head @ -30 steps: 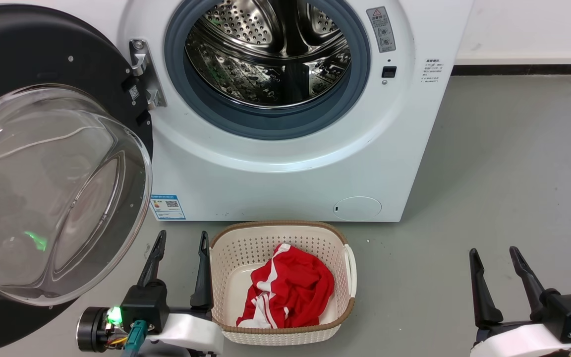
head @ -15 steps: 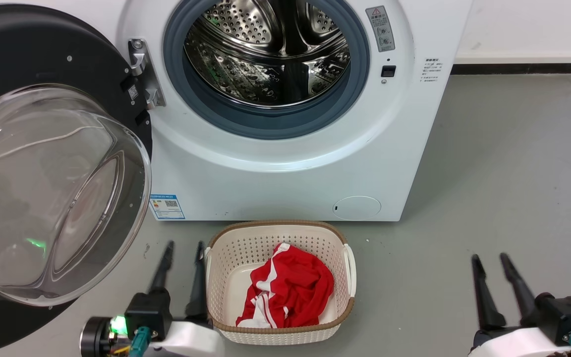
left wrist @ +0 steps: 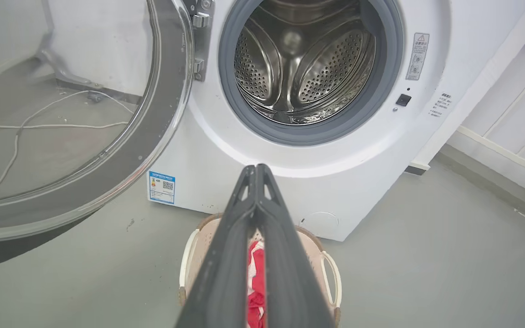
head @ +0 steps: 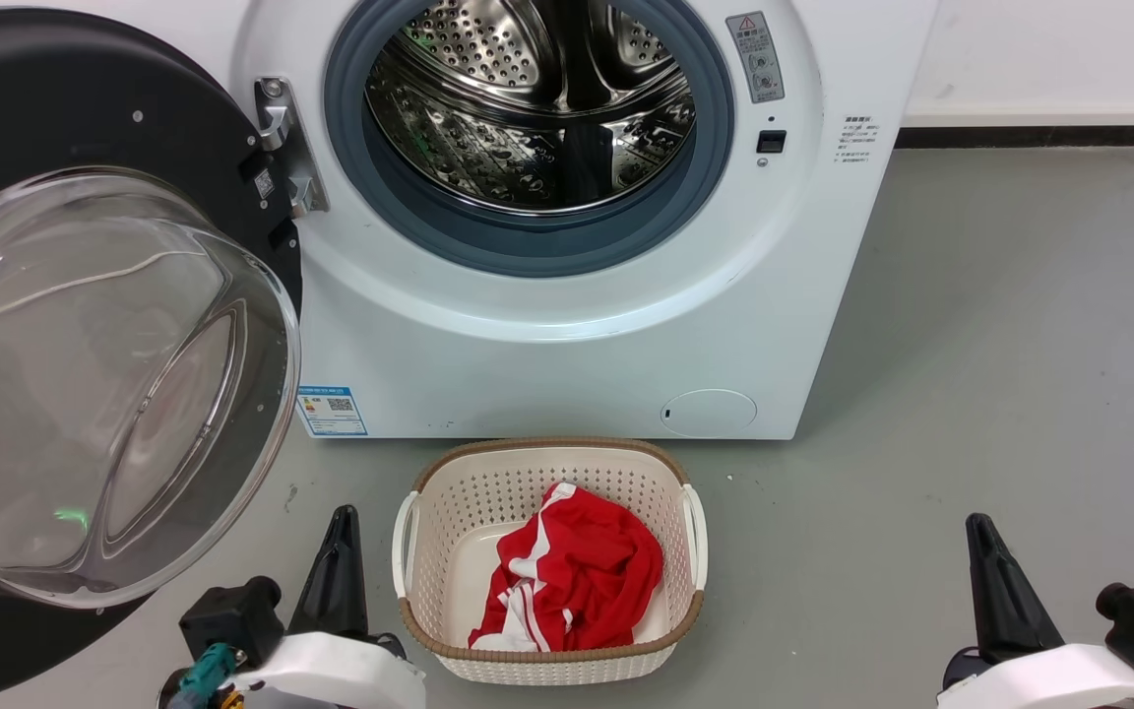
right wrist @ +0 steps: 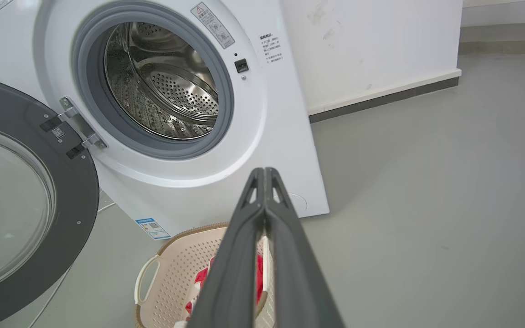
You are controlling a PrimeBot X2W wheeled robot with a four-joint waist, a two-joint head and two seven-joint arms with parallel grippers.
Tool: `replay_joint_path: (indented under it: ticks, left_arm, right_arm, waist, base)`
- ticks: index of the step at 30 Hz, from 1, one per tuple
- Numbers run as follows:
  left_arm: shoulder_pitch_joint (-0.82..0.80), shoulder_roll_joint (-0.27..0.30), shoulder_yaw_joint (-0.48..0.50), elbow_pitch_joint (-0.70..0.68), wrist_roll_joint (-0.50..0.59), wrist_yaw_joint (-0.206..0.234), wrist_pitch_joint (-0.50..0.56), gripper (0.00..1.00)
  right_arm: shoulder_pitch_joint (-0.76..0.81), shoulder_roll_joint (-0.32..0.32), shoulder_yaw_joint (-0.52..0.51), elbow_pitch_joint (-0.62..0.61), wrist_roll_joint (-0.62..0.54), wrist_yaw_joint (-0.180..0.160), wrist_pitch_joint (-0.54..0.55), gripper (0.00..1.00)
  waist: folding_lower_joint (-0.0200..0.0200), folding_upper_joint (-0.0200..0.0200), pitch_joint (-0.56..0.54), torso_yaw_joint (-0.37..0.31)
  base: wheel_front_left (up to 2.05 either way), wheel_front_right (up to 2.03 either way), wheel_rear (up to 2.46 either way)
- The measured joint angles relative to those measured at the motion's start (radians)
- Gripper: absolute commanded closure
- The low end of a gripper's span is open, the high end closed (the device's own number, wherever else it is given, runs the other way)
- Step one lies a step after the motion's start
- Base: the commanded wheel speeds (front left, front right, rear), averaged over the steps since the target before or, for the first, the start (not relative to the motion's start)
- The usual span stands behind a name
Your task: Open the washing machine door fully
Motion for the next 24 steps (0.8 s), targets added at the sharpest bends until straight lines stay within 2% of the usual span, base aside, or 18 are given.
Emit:
replay_joint_path:
  ticks: [24]
  left_arm:
    - [-0.035,0.002,0.06,0.031,-0.401,-0.06,0.09,1.0]
  right_arm:
    - [-0.058,-0.009,-0.004,0.043,0.404,0.0,0.065,1.0]
  waist:
    - [0.0,0.0,0.0,-0.001]
  base:
    - [0.0,0.0,0.0]
